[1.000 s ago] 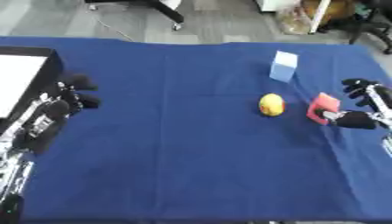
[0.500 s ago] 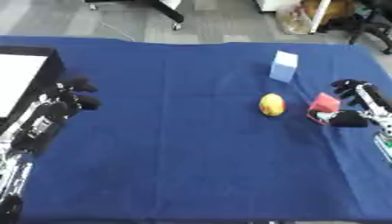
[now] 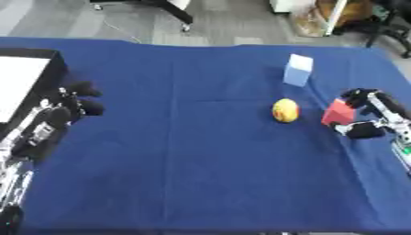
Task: Pick up the objects with one hand, pass them to the other hand, and then place them into the box on the other side of the table.
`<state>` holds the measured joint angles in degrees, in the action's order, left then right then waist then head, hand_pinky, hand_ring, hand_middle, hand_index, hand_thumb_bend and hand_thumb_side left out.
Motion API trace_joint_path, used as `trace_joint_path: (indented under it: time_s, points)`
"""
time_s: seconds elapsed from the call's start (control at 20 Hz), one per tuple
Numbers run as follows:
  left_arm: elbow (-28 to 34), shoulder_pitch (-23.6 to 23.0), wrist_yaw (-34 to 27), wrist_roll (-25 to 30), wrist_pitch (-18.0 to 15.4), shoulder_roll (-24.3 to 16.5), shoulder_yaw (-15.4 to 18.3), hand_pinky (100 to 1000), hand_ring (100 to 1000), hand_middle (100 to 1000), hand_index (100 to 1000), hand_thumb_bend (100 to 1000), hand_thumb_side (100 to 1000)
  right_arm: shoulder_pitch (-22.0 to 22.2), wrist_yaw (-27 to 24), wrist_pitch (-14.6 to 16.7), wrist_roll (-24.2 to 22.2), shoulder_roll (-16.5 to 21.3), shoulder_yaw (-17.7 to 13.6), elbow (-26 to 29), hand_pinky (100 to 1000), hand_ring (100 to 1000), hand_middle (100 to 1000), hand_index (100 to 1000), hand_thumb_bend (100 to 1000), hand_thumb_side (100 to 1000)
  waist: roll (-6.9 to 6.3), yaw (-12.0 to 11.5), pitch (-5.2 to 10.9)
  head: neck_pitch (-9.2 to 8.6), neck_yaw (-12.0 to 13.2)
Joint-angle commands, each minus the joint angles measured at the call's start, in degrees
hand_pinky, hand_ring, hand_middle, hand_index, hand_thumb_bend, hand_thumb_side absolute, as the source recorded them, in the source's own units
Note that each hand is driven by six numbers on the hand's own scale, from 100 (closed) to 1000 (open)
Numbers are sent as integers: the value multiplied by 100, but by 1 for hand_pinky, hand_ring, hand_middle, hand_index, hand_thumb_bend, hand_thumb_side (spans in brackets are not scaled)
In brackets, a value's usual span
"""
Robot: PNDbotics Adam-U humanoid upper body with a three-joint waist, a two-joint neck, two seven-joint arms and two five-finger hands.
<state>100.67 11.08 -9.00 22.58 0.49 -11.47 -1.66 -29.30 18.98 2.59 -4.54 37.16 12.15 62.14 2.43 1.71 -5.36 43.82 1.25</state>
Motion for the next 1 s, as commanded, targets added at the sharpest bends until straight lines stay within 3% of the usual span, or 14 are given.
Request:
trace_joint_path:
  time_s: [0.05, 0.3, 0.4, 0.45, 0.55, 0.85, 1.0]
  points:
    - [81, 54, -28, 13, -17, -52, 19, 780, 693, 742, 888, 657, 588, -69, 30, 1, -30, 125, -57, -11, 687, 727, 618, 755, 288, 100, -8, 4, 56, 30, 15]
    - [77, 57, -27, 13, -18, -52, 21, 779, 693, 741, 888, 660, 587, -65, 45, -26, 118, 122, -64, -14, 681, 704, 577, 715, 252, 100, -12, 7, 57, 30, 18]
    - [78, 58, -28, 14, -20, -52, 22, 779, 693, 741, 888, 661, 586, -67, 72, -22, 145, 122, -63, -13, 682, 707, 583, 725, 336, 100, -11, 4, 57, 30, 22]
    - [78, 58, -28, 14, -20, -52, 23, 779, 693, 741, 888, 661, 586, -68, 91, -17, 159, 123, -66, -8, 683, 714, 601, 748, 429, 124, -11, 3, 57, 30, 24]
    - [77, 56, -27, 11, -20, -54, 26, 779, 693, 740, 888, 662, 587, -69, 149, 22, 295, 134, -100, 52, 681, 721, 622, 778, 532, 209, -11, 1, 56, 30, 35]
    - [75, 51, -26, 7, -21, -56, 35, 779, 693, 739, 888, 666, 586, -37, 338, 169, 895, 221, -199, 329, 681, 730, 648, 793, 595, 301, -6, 0, 53, 30, 56]
    - [72, 48, -34, 3, -23, -61, 41, 779, 692, 739, 888, 668, 585, -25, 376, 187, 918, 290, -233, 410, 692, 752, 693, 834, 622, 329, -1, 5, 56, 30, 61]
